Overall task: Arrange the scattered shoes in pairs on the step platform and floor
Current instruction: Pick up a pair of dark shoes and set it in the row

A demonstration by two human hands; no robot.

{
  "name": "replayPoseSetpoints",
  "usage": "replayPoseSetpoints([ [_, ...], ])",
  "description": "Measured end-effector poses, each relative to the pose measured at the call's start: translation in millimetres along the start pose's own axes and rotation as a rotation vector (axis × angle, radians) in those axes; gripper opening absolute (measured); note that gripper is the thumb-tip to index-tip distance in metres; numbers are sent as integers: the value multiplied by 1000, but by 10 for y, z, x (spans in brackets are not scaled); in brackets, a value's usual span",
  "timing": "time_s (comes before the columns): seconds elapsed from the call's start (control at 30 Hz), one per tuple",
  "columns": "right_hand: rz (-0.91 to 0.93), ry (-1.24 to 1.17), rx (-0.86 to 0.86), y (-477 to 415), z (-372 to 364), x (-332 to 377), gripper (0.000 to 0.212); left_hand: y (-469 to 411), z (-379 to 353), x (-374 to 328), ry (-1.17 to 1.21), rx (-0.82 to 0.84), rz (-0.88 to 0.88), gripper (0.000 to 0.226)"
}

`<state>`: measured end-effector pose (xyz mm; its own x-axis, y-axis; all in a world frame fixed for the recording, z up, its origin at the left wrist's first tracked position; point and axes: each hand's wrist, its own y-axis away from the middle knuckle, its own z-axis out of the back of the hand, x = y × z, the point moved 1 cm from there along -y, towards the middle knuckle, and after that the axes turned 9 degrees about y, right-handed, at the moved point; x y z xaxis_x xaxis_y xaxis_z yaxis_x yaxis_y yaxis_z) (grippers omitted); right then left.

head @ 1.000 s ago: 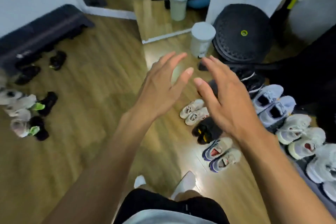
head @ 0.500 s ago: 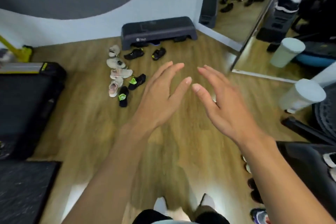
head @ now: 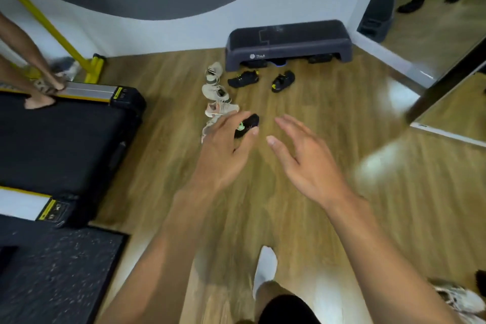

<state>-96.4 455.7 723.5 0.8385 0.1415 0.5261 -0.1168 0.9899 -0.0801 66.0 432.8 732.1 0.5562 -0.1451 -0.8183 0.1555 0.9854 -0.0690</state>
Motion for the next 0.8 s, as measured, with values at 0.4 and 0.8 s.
replayPoseSetpoints([
  [0.4,-165,-86,154,-2098,-1031,-573,49,-1989,-35,1301,-34,38,154,38],
  [0.8,-604,-397,344,-3814,-3932,-2214,43,-3791,-1618,4442,-84,134,351,37],
])
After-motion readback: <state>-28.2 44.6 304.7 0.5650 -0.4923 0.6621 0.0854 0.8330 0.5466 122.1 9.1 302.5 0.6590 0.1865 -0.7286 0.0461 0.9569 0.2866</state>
